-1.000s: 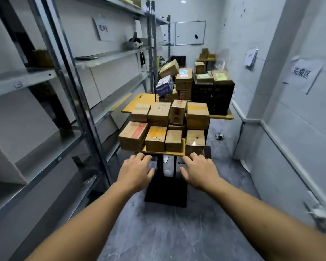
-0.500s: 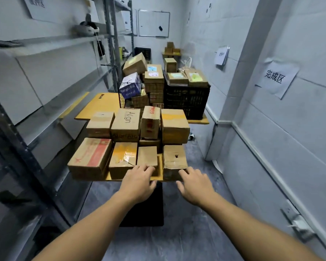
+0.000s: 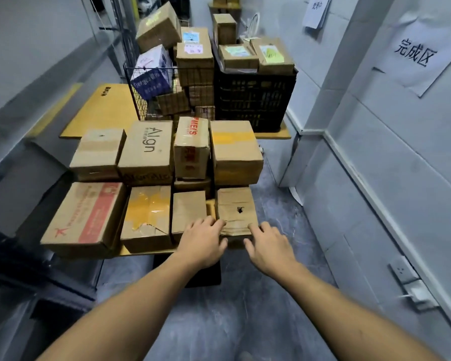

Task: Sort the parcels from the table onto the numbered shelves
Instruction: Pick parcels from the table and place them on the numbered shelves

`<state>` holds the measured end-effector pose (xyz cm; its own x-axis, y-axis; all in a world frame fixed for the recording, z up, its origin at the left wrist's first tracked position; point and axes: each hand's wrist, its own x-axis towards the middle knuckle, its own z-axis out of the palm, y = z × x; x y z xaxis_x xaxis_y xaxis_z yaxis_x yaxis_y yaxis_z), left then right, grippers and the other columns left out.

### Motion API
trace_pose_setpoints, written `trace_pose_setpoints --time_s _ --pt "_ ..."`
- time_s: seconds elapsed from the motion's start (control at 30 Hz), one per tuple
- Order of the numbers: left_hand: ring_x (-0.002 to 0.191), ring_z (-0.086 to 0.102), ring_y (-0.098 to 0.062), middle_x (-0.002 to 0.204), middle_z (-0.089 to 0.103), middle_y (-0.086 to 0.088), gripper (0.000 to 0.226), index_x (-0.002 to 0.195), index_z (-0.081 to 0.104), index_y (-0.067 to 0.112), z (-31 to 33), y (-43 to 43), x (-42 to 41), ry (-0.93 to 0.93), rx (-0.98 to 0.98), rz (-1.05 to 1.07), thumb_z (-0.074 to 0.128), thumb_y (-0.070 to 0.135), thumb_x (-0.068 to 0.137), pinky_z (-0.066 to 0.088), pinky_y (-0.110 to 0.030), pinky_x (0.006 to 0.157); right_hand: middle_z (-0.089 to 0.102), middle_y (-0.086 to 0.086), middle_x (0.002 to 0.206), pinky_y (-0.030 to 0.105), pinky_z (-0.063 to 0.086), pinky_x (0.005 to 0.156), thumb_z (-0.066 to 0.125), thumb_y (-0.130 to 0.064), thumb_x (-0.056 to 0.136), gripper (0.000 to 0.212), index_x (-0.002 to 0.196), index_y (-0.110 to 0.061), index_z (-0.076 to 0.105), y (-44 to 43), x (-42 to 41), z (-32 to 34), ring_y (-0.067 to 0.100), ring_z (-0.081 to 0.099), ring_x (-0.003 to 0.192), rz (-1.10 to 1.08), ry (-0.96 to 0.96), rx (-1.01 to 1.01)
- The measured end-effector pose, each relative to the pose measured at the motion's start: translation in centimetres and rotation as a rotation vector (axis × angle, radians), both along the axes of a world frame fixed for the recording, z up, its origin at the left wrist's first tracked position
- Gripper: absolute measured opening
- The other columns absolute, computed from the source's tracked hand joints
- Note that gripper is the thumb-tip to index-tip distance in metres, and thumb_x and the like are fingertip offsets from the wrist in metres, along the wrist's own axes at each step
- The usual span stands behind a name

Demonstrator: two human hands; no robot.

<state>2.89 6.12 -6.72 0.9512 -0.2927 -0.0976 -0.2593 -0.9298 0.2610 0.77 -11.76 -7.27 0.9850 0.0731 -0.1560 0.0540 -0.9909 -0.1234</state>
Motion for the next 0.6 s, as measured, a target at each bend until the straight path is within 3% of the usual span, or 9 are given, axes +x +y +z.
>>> trace_pose_setpoints --time_s 0.2,0.4,0.6 --pt "0.126 0.044 -0.023 0.135 0.05 0.001 0.049 0.139 0.04 0.03 -1.9 -2.1 2.4 0.1 0.043 0.096 0.044 0.047 0.094 0.033 -0.043 0.109 0.047 0.009 0.128 0.045 0.048 0.091 0.045 -0.043 0.1 0.044 0.139 -0.023 0.04 -1.8 4.6 -2.2 0.034 0.05 0.115 -0.019 0.089 0.156" --pt "0.125 0.043 -0.025 0.136 0.051 0.0 0.05 0.14 0.039 0.03 -3.3 -3.3 3.4 0.161 0.045 0.192 0.045 0.046 0.093 0.033 -0.043 0.108 0.048 0.014 0.138 0.038 0.043 0.099 0.051 -0.035 0.101 0.05 0.149 -0.025 0.038 -3.3 7.0 -4.5 0.034 0.052 0.122 -0.097 0.24 0.492" --pt "0.118 0.045 -0.02 0.134 0.052 0.003 0.048 0.139 0.044 0.028 -3.9 -4.8 2.6 0.085 -0.111 0.325 0.048 0.042 0.094 0.037 -0.038 0.105 0.055 0.011 0.137 0.031 0.04 0.096 0.055 -0.032 0.1 0.044 0.144 -0.027 0.048 -3.7 6.4 -4.8 0.027 0.053 0.122 -0.204 0.178 0.724"
